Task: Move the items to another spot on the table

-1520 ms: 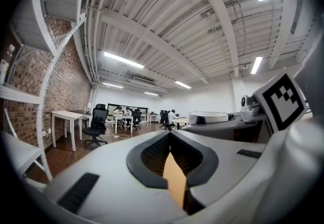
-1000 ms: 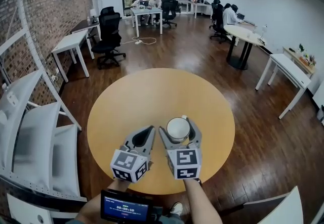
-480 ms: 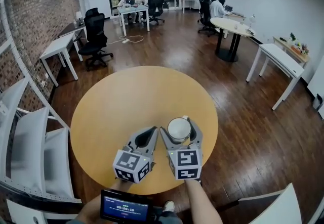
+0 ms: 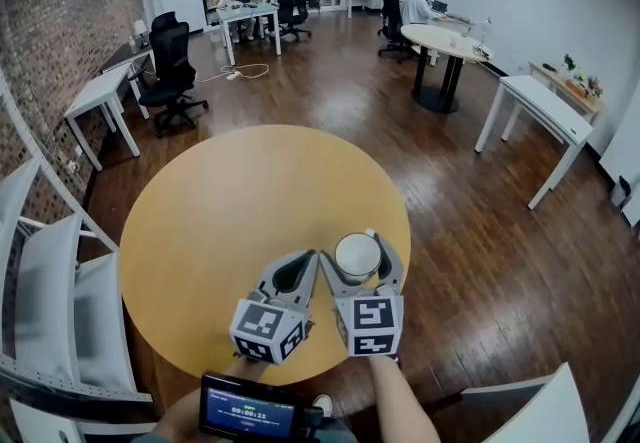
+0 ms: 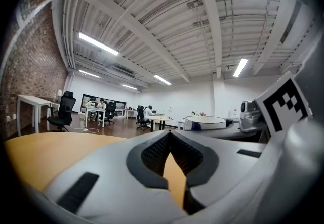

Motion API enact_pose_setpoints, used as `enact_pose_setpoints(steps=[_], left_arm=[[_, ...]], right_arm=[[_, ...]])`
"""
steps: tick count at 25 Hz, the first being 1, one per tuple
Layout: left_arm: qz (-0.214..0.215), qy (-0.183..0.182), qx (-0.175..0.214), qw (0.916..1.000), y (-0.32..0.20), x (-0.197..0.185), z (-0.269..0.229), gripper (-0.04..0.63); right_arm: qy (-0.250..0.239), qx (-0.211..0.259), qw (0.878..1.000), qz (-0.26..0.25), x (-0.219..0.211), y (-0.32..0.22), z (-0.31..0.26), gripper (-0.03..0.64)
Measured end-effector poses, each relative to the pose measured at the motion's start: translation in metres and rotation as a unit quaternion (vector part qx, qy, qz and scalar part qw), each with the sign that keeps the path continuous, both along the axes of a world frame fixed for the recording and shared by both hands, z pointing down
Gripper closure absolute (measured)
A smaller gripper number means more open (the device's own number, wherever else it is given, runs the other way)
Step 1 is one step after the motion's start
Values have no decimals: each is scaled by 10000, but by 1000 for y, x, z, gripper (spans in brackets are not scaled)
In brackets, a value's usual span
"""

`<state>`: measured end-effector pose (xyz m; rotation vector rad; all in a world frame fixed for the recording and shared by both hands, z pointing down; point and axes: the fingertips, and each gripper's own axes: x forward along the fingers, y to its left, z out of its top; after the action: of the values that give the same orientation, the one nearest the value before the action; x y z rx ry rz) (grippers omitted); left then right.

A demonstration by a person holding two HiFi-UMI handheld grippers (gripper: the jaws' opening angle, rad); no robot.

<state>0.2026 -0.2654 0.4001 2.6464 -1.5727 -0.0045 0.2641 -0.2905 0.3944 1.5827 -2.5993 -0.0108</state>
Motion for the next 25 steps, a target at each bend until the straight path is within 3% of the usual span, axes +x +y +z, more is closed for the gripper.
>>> enact_pose_setpoints(steps=[9, 25], left_arm=[[53, -20, -95, 9999, -19, 20, 21, 594], [42, -89, -617, 9980, -35, 32, 109, 594]], right_arm=[[27, -71, 9999, 113, 23, -15, 21, 219], [-1, -538, 9985, 102, 35, -27, 131, 219]])
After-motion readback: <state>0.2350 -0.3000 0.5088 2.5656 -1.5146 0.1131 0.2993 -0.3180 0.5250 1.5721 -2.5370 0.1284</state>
